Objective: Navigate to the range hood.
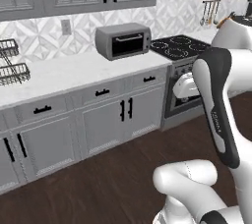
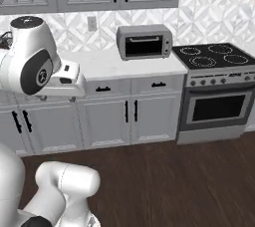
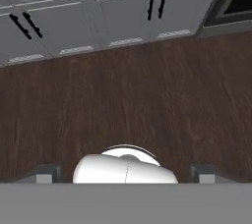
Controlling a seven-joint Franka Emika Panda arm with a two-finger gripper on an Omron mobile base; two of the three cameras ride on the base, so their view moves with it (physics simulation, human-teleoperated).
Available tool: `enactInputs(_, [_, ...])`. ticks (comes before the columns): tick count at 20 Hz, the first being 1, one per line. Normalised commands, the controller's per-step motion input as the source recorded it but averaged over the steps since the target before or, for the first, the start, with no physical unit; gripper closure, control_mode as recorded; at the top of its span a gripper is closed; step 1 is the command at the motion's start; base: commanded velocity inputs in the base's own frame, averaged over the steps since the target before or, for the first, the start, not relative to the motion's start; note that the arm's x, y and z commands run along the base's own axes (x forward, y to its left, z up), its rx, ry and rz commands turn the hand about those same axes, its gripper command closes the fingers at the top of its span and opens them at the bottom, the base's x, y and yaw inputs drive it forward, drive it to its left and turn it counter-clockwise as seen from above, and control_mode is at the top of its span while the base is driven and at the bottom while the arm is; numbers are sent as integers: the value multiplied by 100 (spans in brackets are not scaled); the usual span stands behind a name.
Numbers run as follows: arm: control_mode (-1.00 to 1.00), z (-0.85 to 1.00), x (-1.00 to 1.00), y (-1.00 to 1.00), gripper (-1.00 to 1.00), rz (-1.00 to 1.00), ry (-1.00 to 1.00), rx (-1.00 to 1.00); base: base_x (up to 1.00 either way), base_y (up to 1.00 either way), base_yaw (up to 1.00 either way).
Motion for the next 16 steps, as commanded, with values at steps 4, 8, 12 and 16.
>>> enactInputs(4, [100, 0, 0, 0, -100, 0, 0, 0, 32, -59, -40])
enactInputs(8, [100, 0, 0, 0, -100, 0, 0, 0, 71, -84, 1])
enactInputs(12, [100, 0, 0, 0, -100, 0, 0, 0, 88, -97, 15])
enactInputs(16, [100, 0, 0, 0, -100, 0, 0, 0, 95, -96, 18])
